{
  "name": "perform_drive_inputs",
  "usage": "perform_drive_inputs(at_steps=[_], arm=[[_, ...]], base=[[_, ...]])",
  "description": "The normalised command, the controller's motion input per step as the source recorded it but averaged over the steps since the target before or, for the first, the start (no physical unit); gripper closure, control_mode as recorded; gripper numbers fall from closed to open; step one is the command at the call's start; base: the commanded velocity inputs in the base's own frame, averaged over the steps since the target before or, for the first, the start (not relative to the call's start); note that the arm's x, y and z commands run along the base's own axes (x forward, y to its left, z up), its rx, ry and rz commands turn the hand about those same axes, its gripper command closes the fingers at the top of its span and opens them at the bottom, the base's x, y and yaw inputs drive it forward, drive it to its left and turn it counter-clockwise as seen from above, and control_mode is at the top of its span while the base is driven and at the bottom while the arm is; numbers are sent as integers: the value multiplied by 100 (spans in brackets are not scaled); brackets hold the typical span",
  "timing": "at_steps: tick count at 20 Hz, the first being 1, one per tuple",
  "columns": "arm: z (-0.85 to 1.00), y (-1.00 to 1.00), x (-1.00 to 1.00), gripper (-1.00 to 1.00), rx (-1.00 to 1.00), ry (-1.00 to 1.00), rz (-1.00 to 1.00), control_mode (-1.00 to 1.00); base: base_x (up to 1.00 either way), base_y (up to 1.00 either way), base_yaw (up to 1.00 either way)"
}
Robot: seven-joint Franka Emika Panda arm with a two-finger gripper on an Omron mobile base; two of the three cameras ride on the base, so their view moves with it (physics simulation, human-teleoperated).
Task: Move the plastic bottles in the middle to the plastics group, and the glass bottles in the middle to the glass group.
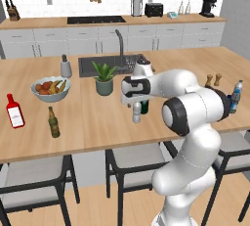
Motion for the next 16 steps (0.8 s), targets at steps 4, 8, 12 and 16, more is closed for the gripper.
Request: perform_drive_inputs(at_steps=[4, 8, 12, 16], arm=[[-11, 0, 17, -100, 0, -7, 0, -100], [0, 0, 7, -100, 0, -7, 0, -100], [0, 0, 0, -100, 0, -4, 0, -100], [-3, 0, 2, -100, 0, -4, 0, -100]], base=[[0, 0, 0], [0, 0, 0], [0, 0, 0], [0, 0, 0]])
